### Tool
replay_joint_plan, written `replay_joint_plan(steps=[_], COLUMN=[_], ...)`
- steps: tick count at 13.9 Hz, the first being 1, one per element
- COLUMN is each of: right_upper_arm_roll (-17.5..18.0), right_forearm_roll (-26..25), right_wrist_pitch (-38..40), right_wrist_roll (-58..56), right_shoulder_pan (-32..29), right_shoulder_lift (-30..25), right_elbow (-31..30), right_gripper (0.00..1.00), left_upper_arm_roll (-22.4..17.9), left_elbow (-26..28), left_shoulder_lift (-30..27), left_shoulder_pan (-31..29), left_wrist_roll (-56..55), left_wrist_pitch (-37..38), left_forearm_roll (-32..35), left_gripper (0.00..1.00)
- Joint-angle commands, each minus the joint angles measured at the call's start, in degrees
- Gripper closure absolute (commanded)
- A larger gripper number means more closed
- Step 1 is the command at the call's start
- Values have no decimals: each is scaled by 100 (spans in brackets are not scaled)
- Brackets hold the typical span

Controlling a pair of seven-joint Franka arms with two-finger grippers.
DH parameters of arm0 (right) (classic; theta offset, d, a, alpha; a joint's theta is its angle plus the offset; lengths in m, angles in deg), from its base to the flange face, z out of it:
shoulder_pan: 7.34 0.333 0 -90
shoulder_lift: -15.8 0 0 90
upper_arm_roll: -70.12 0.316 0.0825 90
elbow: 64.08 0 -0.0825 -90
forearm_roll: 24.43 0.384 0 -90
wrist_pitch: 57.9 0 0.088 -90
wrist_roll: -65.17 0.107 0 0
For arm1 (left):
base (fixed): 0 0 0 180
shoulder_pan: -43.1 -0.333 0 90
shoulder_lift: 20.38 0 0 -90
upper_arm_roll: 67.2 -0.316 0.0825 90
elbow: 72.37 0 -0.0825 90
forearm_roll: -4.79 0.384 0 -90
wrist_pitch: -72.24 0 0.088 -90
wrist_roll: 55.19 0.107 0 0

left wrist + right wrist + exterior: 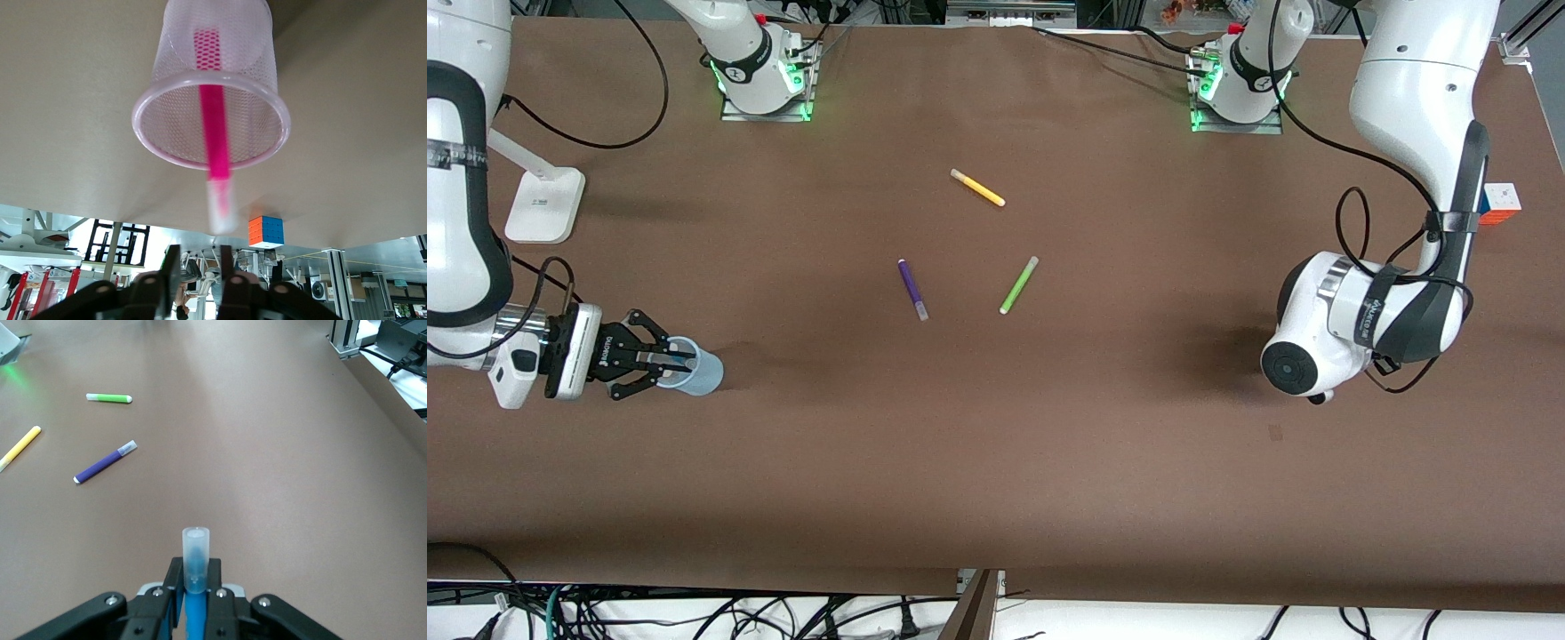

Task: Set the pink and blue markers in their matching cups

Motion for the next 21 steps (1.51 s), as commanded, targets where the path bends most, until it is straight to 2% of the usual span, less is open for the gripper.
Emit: replay_joint_plan(steps=[1, 3, 5, 7, 8, 9, 10, 11, 15, 17, 19, 21], right_upper_arm_roll=[107, 98, 98, 98, 107, 107, 107, 107, 116, 116, 107, 142], right_forearm_roll=[237, 447, 510, 510, 510, 519, 519, 519, 492, 440, 213, -156], right_wrist_pitch=[134, 134, 142, 203, 204, 213, 213, 221, 501, 730, 941, 986], right_wrist_roll=[-331, -506, -691, -710, -701, -675, -648, -596, 403, 1115, 1923, 2793], right_shoulder_pan=[-215, -251, -312, -374, -400, -426, -453, -470, -462, -453, -400, -374], right_shoulder_lift=[113, 201, 280, 316, 316, 316, 316, 316, 307, 289, 281, 237], right_elbow=[23, 23, 23, 23, 23, 23, 23, 40, 566, 812, 1129, 1393], right_gripper=[100, 100, 100, 100, 98, 81, 44, 0, 0, 0, 0, 0], left_upper_arm_roll=[58, 119, 128, 198, 199, 146, 128, 137, 163, 172, 198, 286], left_elbow=[-370, -913, -1372, -1391, -1400, -1417, -1417, -1330, -909, -383, -213, -248], left_shoulder_lift=[26, -122, -403, -807, -974, -1150, -1369, -1632, -2406, -2916, -3085, -3094], left_shoulder_pan=[60, 122, 131, 122, 53, 17, -96, -289, -536, -834, -845, -775], left_wrist_roll=[94, 15, -580, -1440, -1766, -1970, -2181, -2566, -3350, -3370, -3264, -3343], left_wrist_pitch=[188, 416, 478, 444, 409, 339, 94, -247, -830, -1137, -1025, -666], left_forearm_roll=[112, -255, -1107, -1810, -2371, -3003, -3487, -3893, -4440, -5124, -5040, -4541], left_gripper=[0, 0, 0, 0, 0, 0, 0, 0, 0, 0, 0, 0])
